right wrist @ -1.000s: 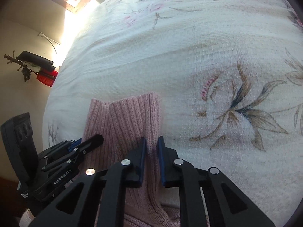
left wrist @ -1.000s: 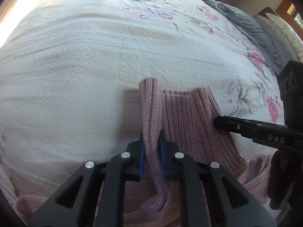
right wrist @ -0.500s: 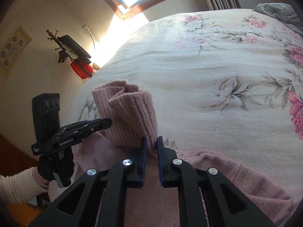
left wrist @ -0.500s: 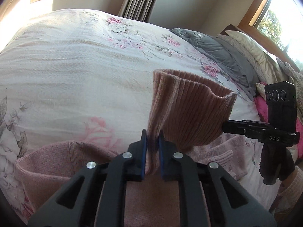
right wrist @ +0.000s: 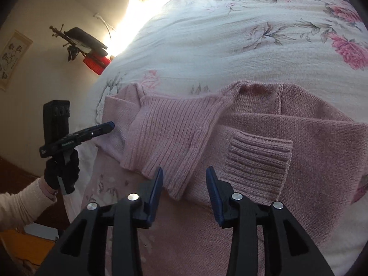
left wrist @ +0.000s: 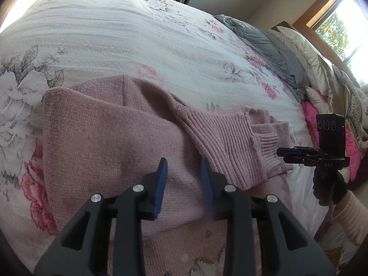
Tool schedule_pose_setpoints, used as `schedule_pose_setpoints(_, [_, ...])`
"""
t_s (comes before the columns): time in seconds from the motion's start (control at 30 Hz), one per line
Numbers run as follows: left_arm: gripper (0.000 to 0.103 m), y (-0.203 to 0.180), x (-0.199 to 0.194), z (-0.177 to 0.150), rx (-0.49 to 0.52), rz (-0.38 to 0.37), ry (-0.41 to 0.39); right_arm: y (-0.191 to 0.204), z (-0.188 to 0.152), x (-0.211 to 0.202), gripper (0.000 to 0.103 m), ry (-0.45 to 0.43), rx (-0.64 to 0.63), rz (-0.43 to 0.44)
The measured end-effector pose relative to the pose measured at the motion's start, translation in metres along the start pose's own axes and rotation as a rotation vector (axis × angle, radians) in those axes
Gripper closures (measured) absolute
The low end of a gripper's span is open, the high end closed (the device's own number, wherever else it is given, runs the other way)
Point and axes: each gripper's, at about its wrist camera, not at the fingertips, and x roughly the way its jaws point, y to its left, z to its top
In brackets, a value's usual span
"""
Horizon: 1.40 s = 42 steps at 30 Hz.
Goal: Fold small clothes
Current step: 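Fold the collar down over the sleeves with the left tool and release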
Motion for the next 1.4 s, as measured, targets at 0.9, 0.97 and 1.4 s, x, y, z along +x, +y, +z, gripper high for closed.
schedule_pose_setpoints(0.9, [0.067,-0.017,0.044,0.032,-0.11,0.036,0.024,-0.009,0.041,0.047,0.06,-0.044,0.165,-0.065])
schedule_pose_setpoints(0.97, [0.061,-0.028,0.039,0.017,-0.083,0.066,0.038,0.0,0.026,0.043,0.059,-0.027,0.156,-0.071])
schedule_pose_setpoints(1.4, [0.085,-0.016,0.057,-0.021,-0.119,0.136,0.115,-0.005,-0.027,0.056,0.09,0.028,0.213,-0.103])
